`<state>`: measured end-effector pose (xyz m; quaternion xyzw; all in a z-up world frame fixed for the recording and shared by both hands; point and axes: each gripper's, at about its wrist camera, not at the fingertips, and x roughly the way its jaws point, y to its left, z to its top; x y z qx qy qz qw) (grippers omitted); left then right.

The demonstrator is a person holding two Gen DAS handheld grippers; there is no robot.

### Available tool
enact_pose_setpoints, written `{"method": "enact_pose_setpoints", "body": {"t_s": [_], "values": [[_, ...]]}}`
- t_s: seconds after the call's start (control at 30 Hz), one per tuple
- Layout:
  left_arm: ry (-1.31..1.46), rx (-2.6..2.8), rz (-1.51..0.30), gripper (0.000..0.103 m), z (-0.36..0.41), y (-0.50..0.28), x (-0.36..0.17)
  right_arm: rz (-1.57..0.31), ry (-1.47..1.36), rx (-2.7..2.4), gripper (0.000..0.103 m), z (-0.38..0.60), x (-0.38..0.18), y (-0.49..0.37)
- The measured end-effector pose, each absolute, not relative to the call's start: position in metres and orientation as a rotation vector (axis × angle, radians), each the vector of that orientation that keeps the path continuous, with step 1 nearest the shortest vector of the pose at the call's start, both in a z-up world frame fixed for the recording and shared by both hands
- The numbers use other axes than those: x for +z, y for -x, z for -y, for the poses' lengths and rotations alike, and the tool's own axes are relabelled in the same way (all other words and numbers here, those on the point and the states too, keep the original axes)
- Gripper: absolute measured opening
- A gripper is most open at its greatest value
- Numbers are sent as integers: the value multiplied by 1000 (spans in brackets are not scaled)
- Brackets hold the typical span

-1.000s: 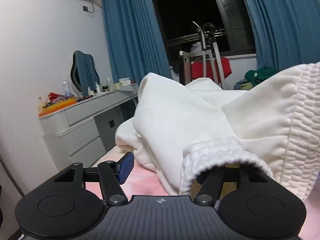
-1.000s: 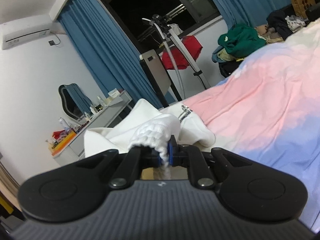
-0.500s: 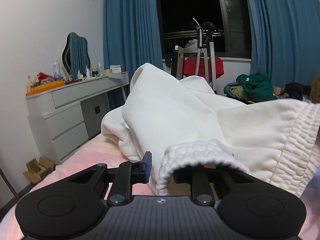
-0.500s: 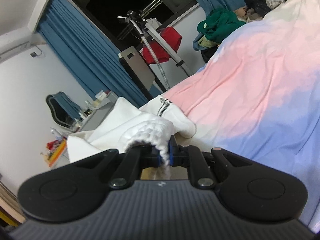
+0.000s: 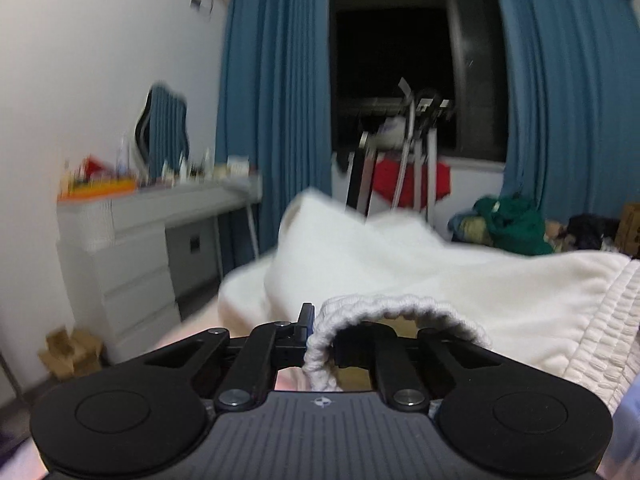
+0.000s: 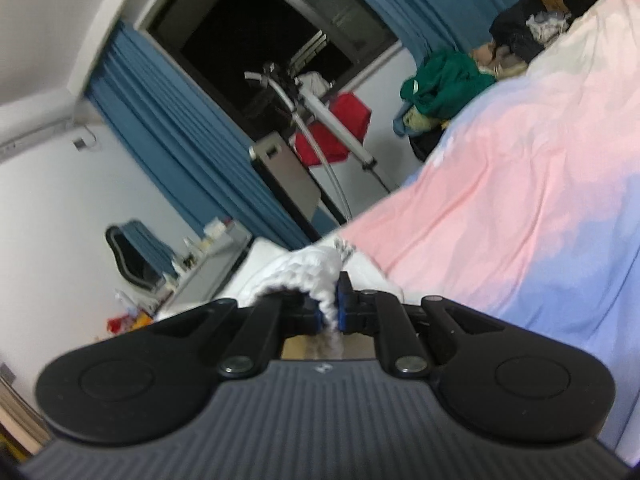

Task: Fold clothes
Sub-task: 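Lift the sweatpants with both grippers and shake them out in the air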

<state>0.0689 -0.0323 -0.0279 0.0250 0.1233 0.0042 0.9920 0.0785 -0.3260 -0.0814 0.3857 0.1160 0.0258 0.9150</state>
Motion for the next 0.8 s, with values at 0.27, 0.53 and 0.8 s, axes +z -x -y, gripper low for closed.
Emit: {"method": "enact_pose_setpoints", "body": {"t_s": [0.27,0.53,0.8], "values": [[-115,-270,-6,9,118,-24,63,-56,-894,-56,11,405,-24,-50],[42,-633,143,8,215,28,182,187,-849,-206,10,514,88,11],[307,-848,294,8,215,83,290,438,-619,-244,10,568,272,75]]}}
